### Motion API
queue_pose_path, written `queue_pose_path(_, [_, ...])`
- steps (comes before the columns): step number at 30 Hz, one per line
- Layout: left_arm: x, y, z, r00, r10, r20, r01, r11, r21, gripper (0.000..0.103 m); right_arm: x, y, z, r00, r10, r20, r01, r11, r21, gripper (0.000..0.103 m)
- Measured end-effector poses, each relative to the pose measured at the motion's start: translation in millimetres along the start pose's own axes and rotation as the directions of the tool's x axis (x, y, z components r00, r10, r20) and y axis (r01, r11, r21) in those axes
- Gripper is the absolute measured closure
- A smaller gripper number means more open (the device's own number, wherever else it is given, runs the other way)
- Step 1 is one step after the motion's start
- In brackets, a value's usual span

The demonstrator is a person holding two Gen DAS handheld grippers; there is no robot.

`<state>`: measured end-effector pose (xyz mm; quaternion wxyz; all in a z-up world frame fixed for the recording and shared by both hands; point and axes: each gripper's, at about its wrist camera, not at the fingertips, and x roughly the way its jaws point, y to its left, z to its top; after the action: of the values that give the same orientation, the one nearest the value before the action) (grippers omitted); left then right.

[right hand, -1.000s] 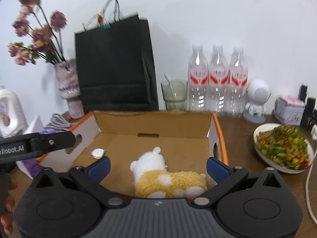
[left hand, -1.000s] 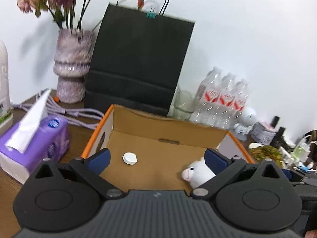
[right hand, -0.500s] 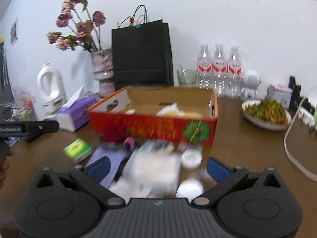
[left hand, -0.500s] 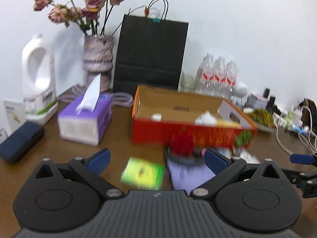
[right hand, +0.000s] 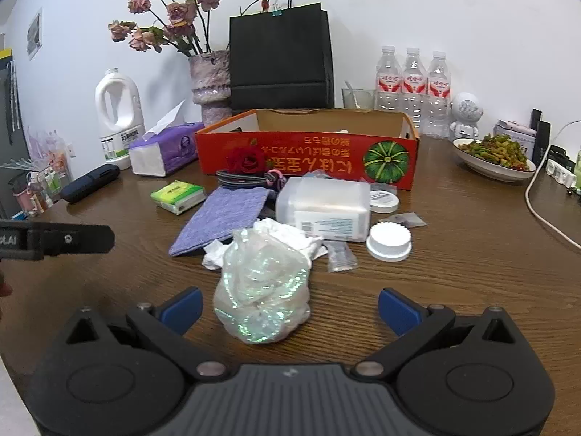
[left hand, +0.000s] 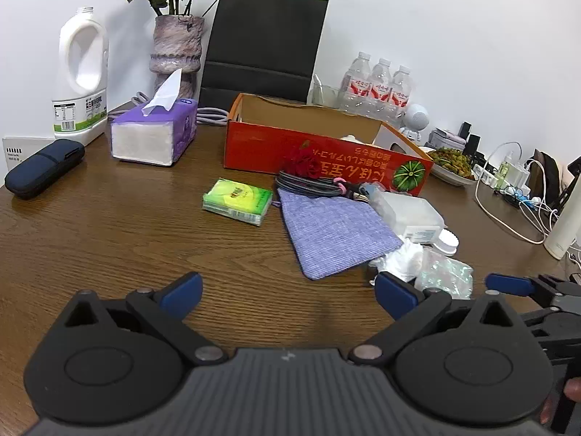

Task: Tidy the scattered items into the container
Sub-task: 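Grasp the white tissues with the left tool while the right tool grasps the iridescent bag, then carry tissues and bag over the box and release both inside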

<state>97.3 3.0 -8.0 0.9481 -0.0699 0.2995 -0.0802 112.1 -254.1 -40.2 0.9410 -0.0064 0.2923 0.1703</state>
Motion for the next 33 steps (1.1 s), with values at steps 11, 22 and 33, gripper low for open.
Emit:
queue_pose_path(11, [40.4,-52.2,-2.4,0.996,-0.072,-0.046,0.073,0.997,0.027,0.0,13.5,-9.5,3.3,1.0,0.002,-0.022,-0.002,1.0,0.004,0.036])
queue_pose_path(22, [96.5,-102.6,-2.9,0.997,-0.03,-0.067,0.03,1.0,-0.005,0.027,12.6,-42.2,6.2,0.999,0.03,-0.027,-0.031,0.999,-0.01,0.048])
queue_pose_path(33, [96.8,-105.2,-6.3,0.996,-0.066,-0.061,0.069,0.996,0.048,0.07,7.0,-44.1,5.7,1.0,0.015,0.009,-0.015,1.0,-0.027,0.054])
